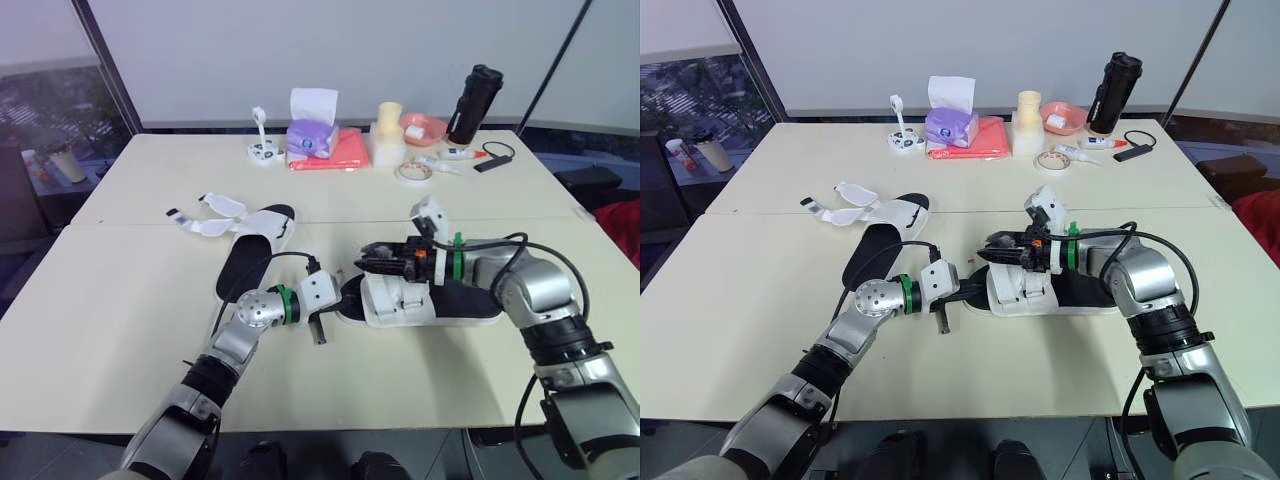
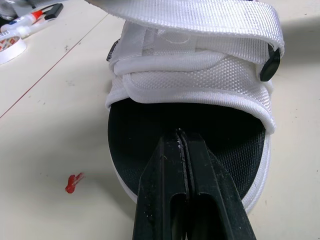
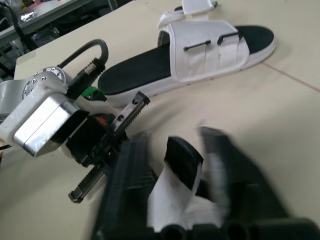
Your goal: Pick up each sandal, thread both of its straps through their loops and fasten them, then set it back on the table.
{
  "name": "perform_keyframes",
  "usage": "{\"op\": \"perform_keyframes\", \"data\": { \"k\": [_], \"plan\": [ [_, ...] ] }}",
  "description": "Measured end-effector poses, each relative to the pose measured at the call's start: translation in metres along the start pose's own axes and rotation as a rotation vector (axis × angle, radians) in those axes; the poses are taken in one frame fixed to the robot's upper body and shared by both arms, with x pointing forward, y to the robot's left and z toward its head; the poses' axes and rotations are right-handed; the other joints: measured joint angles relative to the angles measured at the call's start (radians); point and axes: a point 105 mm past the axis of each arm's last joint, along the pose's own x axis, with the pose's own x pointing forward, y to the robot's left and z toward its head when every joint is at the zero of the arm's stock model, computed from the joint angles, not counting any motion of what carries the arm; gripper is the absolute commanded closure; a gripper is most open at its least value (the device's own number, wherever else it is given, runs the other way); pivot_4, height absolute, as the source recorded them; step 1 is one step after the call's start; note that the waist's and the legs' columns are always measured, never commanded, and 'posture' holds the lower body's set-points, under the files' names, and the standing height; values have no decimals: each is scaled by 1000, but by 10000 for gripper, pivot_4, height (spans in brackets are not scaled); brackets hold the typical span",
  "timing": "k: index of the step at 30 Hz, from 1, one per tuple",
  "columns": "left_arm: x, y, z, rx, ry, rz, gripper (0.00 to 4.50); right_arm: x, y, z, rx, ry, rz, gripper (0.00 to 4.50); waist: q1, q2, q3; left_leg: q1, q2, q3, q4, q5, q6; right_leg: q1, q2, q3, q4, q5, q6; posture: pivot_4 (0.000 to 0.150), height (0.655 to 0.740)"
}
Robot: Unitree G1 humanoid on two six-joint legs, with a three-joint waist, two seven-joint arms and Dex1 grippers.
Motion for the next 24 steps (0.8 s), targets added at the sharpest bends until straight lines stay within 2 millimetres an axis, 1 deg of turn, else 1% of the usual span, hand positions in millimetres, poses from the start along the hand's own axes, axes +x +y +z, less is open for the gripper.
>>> {"op": "perform_keyframes", "data": {
  "k": [5,7,9,10,12,14,17,24],
  "plan": [
    [0,0,0,0,0,5,45000,-1,3,-3,50,13,38,44651,0,0,0,0,0,0,0,0,0,0,0,0,0,0,0,1500,7400],
    [0,0,0,0,0,5,45000,-5,4,5,97,-26,58,44651,0,0,0,0,0,0,0,0,0,0,0,0,0,0,0,1500,7400],
    [0,1,0,0,0,7,45000,-12,3,20,134,-89,61,44651,0,0,0,0,0,0,0,0,0,0,0,0,0,0,0,1500,7400],
    [0,1,0,0,0,9,45000,-12,1,24,157,-114,55,44651,-1,0,0,0,0,0,0,0,0,0,0,0,0,0,0,1500,7400],
    [0,1,0,0,0,11,45000,-10,-2,25,181,-130,43,44651,-2,0,0,0,0,0,0,0,0,0,0,0,1,0,0,1500,7400],
    [0,1,0,0,-1,12,45000,-9,-7,21,203,-127,10,44651,-2,0,0,0,0,0,0,0,0,0,0,0,1,0,0,1500,7400],
    [0,1,0,-1,0,12,45000,-9,-16,15,191,-108,-51,44651,-3,0,0,0,0,0,0,0,0,-1,0,0,1,0,0,1500,7400],
    [0,1,-2,-4,3,12,45000,4,-35,-7,95,14,-188,44651,-7,1,0,1,0,1,0,0,0,0,0,0,1,0,0,1500,7400]
  ]
}}
